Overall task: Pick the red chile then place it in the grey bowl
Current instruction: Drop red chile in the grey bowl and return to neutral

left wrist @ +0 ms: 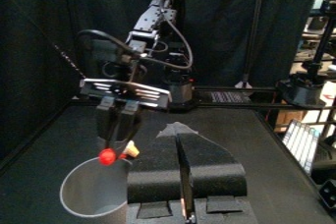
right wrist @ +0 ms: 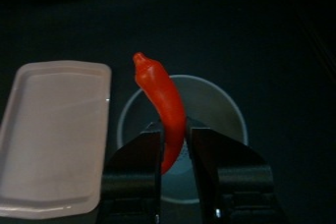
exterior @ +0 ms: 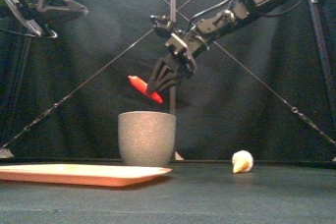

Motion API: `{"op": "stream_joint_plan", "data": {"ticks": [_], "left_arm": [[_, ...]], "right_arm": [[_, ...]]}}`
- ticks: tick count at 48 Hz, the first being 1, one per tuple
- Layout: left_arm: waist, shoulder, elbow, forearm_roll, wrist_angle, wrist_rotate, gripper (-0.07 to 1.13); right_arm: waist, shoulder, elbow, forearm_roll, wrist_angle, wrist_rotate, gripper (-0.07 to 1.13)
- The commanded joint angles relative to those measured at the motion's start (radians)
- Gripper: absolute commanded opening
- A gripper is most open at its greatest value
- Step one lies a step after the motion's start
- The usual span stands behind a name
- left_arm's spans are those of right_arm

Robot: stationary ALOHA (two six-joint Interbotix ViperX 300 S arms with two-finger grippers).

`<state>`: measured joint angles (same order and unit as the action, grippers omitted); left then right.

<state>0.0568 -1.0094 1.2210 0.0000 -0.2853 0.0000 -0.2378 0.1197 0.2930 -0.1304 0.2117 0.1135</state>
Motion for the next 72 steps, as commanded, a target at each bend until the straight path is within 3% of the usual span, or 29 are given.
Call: {"op": "stream_joint_plan", "data": {"ticks": [1,12,18,27,49,60,72], "left_arm": [[0.002,0.003,-0.012,0.002,-0.005,0.002,-0.04],[0.003,0.003,-0.012,0.002,-0.005,0.003,-0.04],[0.003,0.003,-0.012,0.002,-0.005,0.003,-0.04],[0.003,0.002,-0.012,0.002,-0.005,0.002,-0.04],[0.008,-0.017,-0.006,0.002,-0.005,0.002,-0.04],[0.011,-0.026,-0.003,0.002,-0.005,0.002,-0.04],[0.009,-0.035,-0.006,0.0,0.02,0.002,-0.04]], "right_arm": [[-0.018,0.014,-0.043,0.0,-0.012,-0.003,0.56],[-0.017,0.015,-0.037,0.005,-0.014,0.003,0.83],[-0.017,-0.02,-0.023,0.003,-0.018,0.003,0.9],[0.014,-0.183,0.071,0.011,-0.075,0.005,0.9],[0.216,-0.856,0.509,0.014,-0.195,0.0,0.9],[0.233,-1.157,0.693,0.018,-0.204,0.006,0.9],[0.25,-1.272,0.773,0.014,-0.169,0.005,0.9]]}}
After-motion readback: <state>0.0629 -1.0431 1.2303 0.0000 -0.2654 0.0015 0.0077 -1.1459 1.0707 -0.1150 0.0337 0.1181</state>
